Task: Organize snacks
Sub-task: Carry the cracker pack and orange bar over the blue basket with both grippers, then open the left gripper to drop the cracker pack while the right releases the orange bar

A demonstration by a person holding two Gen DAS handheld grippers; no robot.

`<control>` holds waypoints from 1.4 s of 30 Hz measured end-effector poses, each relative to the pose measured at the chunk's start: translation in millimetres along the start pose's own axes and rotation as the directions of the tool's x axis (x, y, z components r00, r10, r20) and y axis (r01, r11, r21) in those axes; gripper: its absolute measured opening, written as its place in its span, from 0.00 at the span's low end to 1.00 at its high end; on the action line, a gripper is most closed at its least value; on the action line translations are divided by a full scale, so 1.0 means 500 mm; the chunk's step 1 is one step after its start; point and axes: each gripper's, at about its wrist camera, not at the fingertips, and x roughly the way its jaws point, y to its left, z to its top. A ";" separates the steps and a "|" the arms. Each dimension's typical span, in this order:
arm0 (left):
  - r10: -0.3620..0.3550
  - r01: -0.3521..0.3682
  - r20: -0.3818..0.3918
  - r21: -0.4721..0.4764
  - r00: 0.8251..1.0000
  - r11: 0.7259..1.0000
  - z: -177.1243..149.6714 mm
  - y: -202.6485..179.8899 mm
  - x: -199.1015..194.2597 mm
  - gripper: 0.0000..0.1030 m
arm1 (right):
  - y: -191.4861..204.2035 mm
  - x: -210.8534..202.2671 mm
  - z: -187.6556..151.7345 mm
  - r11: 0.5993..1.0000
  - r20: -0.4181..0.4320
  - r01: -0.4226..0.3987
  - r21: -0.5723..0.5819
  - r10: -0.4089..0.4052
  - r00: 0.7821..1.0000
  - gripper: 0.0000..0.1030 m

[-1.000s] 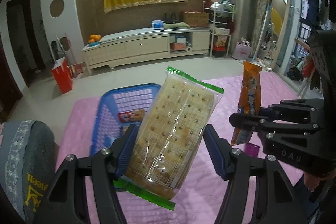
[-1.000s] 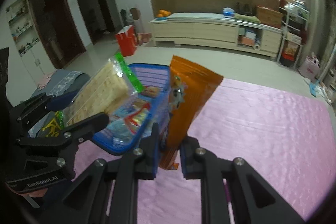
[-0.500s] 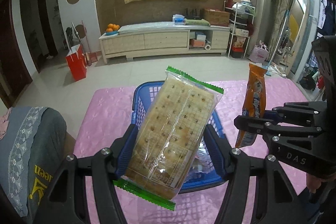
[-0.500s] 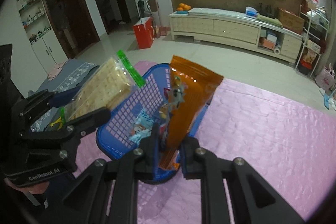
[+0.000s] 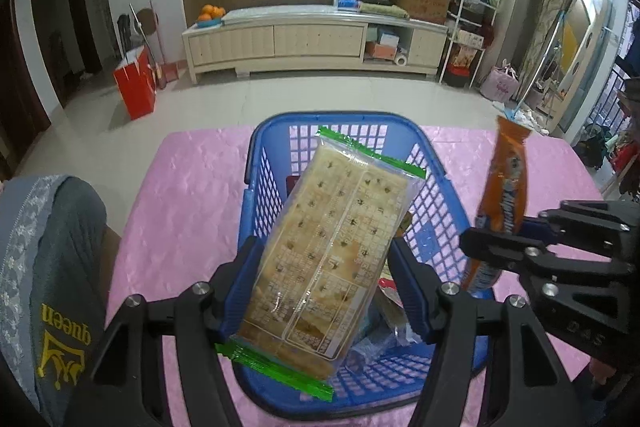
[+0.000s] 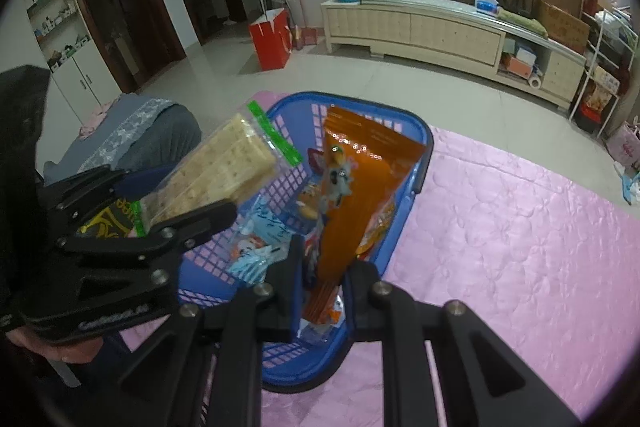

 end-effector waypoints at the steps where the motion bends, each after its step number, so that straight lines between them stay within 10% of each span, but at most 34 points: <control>1: -0.001 0.001 -0.005 -0.006 1.000 1.000 0.001 0.004 0.011 0.61 | -0.002 0.003 0.000 1.000 -0.003 0.003 0.001 -0.003 1.000 0.20; 11: 0.011 -0.009 -0.024 0.081 1.000 0.997 -0.001 -0.006 0.039 0.77 | -0.022 0.007 0.004 0.999 -0.010 0.034 0.013 -0.034 0.999 0.20; 42: 0.018 -0.018 -0.048 0.009 0.999 1.000 -0.014 0.041 -0.006 0.79 | 0.013 0.099 0.053 0.998 -0.146 0.026 -0.060 -0.035 0.989 0.20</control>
